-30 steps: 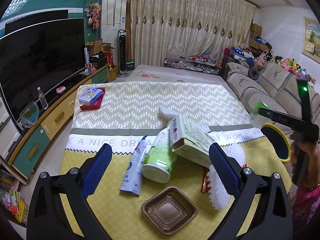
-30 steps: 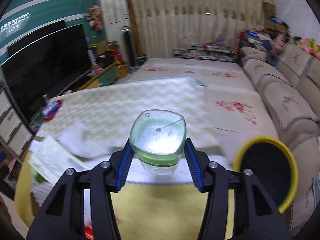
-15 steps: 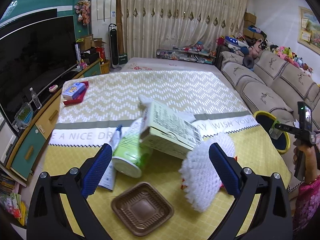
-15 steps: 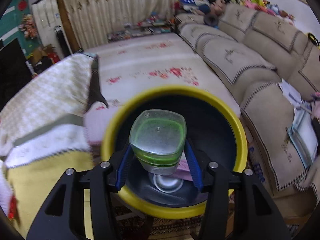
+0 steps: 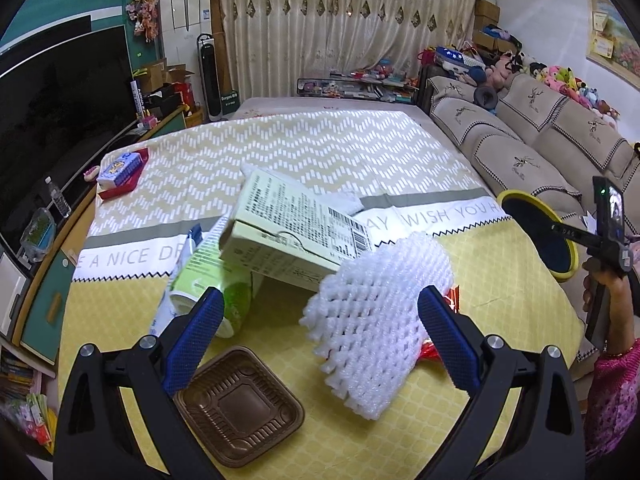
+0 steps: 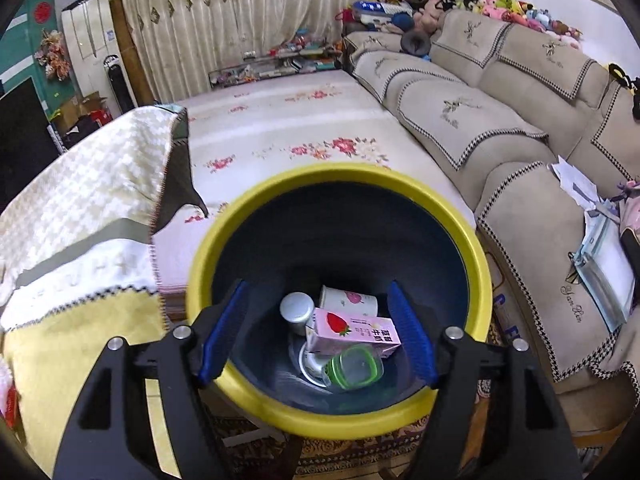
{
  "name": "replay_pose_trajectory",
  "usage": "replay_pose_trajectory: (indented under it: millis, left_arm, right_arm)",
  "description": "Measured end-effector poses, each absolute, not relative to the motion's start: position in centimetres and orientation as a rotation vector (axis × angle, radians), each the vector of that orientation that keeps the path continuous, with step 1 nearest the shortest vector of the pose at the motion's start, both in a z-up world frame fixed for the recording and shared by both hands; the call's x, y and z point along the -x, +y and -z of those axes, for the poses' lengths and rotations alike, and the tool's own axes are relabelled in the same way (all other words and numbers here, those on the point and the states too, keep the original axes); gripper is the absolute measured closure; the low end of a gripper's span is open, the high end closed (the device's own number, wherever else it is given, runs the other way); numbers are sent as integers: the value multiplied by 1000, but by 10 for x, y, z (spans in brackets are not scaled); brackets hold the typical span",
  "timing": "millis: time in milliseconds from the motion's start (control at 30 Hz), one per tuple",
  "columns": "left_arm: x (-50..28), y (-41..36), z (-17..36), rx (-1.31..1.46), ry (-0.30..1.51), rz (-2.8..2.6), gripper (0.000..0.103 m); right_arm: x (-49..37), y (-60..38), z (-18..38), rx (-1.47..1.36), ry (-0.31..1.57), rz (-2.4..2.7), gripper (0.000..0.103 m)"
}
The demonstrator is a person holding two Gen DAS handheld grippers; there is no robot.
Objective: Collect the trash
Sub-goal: 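Grasp the white foam net with the left gripper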
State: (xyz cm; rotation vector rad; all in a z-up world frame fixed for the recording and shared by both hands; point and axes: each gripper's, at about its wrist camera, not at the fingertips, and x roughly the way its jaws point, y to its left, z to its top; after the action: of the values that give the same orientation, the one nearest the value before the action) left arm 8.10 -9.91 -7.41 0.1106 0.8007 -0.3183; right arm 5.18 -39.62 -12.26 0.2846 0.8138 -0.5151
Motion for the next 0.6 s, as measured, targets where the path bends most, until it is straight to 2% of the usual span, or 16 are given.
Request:
replay_pose_trajectory:
  millis: [133, 367, 600]
  left_arm:
    - [-83, -104, 81, -113, 812, 331, 7]
    - [-91, -106, 96, -99, 866, 341, 27]
    - [-90, -112, 99, -96, 877, 351, 34]
  right_arm:
    - [-46, -384, 112, -264, 796, 483, 33]
    - [-43, -367, 105, -238, 788, 459, 31]
    - [-42, -365, 108, -245, 796, 455, 31]
